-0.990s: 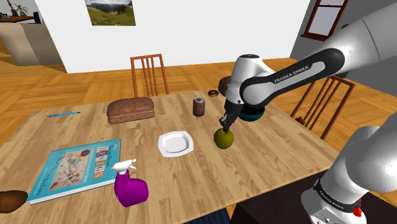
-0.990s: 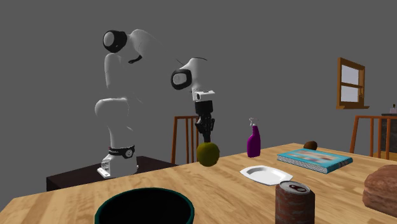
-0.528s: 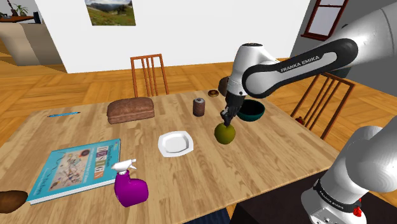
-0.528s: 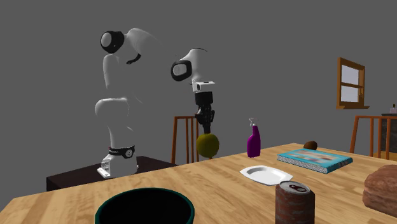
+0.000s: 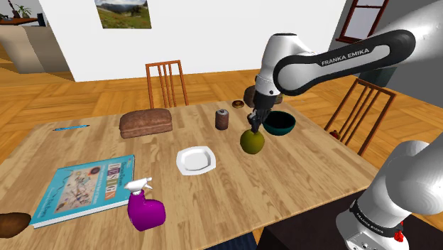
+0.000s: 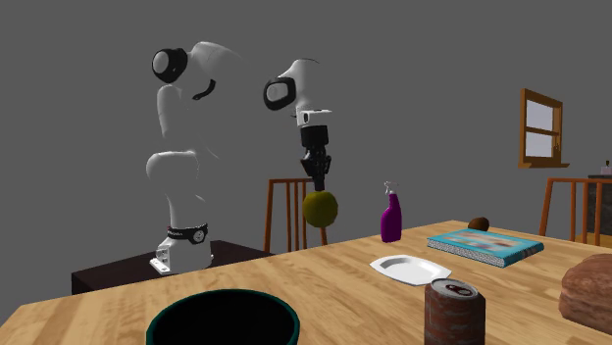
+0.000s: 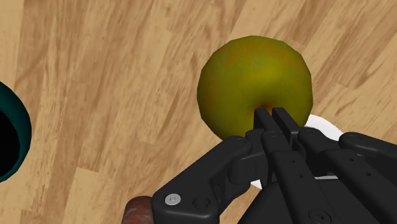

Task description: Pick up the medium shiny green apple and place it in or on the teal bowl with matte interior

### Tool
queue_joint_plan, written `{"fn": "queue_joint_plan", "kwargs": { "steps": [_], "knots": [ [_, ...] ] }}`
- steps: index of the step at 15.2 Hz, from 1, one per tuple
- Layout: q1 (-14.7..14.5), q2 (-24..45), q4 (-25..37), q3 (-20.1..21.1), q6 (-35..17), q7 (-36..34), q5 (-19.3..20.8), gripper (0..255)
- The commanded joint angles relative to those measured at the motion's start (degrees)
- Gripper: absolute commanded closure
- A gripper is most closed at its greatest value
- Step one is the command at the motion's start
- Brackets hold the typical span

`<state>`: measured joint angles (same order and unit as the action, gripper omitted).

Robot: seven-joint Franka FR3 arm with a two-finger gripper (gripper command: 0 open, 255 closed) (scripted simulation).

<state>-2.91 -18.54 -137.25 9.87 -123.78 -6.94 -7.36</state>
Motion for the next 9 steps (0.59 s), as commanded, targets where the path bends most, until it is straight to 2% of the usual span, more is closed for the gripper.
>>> {"fn": "queue_joint_plan", "kwargs": {
  "steps": [1,5,9],
  "knots": [
    [0.1,-0.5,1.3,-0.2,1.7,0.0,0.1,255],
    [0.1,-1.3,3.3,-0.3,4.6,-0.1,0.2,255],
    [2.5,-1.2,4.6,-4.3,6.2,5.4,1.3,255]
  ]
}}
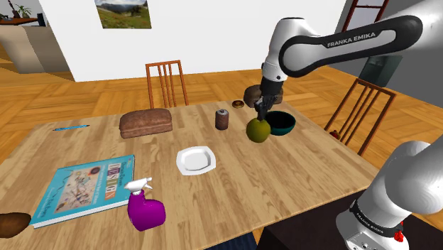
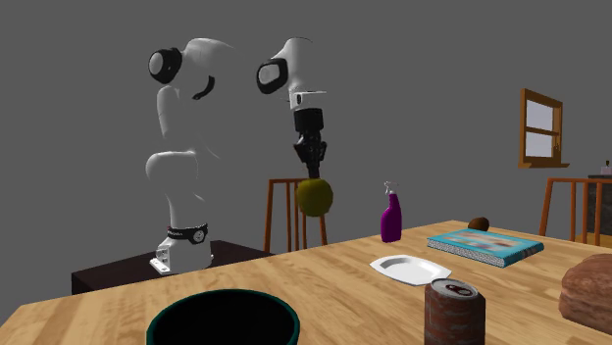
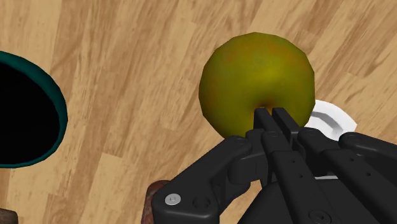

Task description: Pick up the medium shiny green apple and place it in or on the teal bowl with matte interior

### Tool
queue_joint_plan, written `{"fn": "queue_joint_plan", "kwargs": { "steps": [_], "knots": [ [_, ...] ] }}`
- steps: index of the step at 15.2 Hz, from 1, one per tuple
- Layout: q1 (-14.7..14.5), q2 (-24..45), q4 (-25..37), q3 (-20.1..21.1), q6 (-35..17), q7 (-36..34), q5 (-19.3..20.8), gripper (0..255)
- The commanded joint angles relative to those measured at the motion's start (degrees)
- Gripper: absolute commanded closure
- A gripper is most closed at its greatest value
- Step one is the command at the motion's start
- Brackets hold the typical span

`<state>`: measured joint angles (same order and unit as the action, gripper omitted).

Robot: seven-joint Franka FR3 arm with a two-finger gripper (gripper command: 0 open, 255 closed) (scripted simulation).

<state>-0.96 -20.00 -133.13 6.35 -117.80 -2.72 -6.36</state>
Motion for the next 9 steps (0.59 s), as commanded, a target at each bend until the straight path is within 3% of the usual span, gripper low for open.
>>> {"fn": "queue_joint_plan", "kwargs": {
  "steps": [1,9],
  "knots": [
    [1.1,0.5,1.0,-1.8,0.7,2.6,0.5,255],
    [5.5,4.1,7.2,-9.3,4.1,13.3,2.3,255]
  ]
}}
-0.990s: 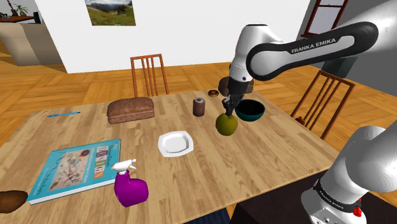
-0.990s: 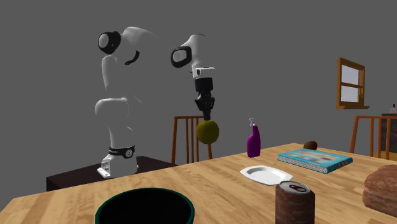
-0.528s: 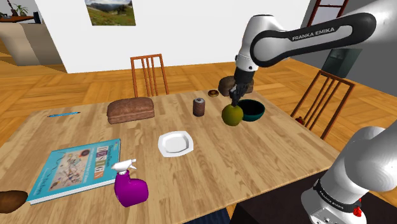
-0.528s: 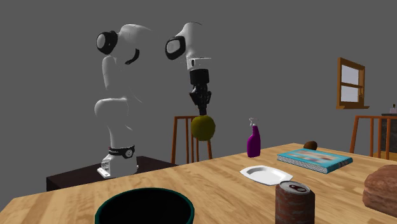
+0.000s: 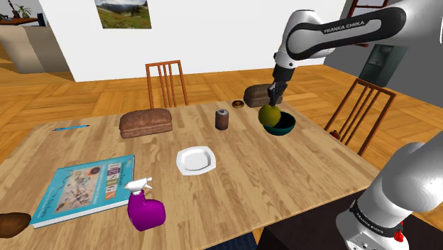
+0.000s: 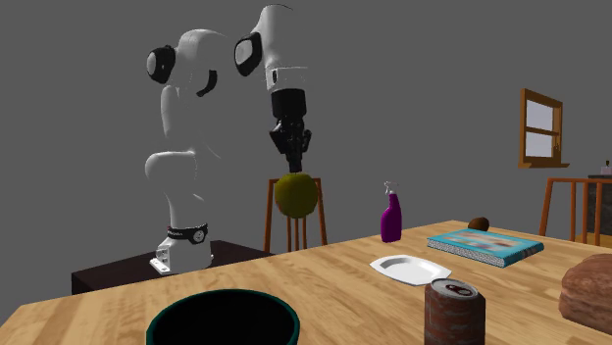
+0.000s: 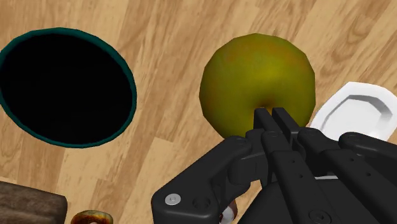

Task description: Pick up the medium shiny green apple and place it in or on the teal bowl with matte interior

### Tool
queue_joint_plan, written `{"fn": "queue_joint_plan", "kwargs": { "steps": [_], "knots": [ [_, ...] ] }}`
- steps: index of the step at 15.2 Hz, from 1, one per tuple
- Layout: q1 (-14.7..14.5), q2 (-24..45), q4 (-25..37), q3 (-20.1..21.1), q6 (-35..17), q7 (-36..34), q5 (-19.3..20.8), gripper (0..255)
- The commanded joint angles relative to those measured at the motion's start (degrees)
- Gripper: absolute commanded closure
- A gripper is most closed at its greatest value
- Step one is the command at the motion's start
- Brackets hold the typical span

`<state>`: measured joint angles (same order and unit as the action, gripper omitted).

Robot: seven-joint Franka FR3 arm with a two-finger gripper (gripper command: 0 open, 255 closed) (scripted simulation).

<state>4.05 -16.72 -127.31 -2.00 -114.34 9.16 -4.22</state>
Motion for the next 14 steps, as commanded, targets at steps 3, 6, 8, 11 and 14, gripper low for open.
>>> {"fn": "queue_joint_plan", "kwargs": {
  "steps": [3,6,8,11,14],
  "knots": [
    [2.1,3.2,4.8,-3.6,2.0,5.4,0.5,255],
    [3.5,5.9,8.8,-6.1,3.5,9.3,0.5,255],
    [4.5,8.1,11.8,-7.7,4.6,11.9,0.3,255],
    [6.1,11.6,16.8,-9.9,6.4,15.8,-0.2,255],
    [7.7,15.7,22.5,-12.0,8.5,19.6,-1.2,255]
  ]
}}
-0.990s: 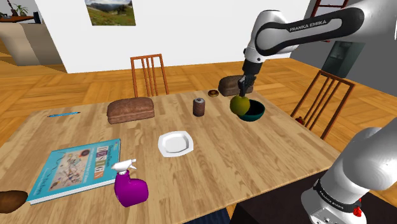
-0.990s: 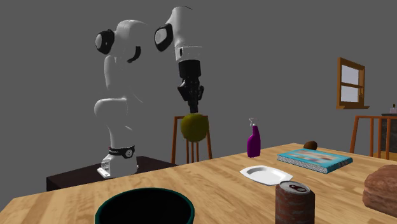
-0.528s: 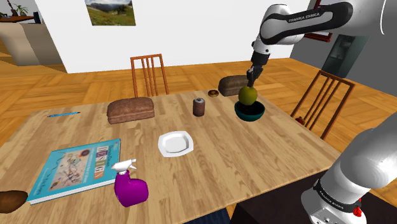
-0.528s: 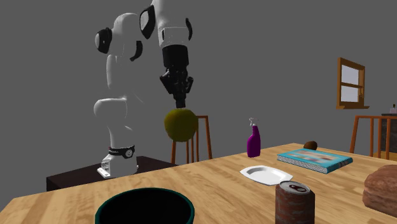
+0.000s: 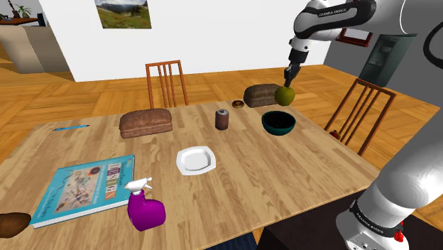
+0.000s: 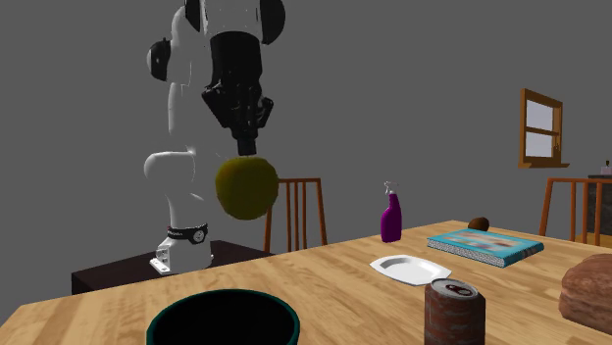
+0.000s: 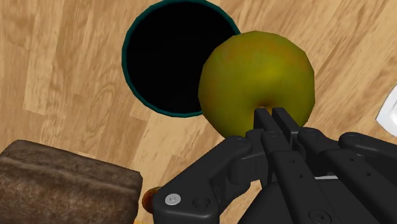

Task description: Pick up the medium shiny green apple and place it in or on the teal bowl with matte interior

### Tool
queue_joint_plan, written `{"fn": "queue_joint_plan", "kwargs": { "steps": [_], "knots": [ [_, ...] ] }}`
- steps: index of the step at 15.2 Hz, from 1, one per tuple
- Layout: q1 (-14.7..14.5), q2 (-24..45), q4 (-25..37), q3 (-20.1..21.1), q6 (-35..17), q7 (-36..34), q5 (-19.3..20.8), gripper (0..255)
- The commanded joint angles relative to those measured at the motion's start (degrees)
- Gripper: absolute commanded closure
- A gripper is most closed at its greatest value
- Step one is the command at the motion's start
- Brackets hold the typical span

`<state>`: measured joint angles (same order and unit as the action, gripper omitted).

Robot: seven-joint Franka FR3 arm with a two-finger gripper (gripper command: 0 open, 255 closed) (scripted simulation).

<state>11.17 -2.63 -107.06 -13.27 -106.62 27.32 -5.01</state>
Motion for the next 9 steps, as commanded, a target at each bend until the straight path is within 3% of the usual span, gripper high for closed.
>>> {"fn": "queue_joint_plan", "kwargs": {
  "steps": [1,4,9],
  "knots": [
    [1.2,3.1,4.3,-1.4,1.6,2.7,-0.8,255],
    [3.1,7.6,10.7,-3.0,4.0,6.3,-2.1,255],
    [3.1,7.7,7.0,-2.9,0.2,6.6,-2.3,255]
  ]
}}
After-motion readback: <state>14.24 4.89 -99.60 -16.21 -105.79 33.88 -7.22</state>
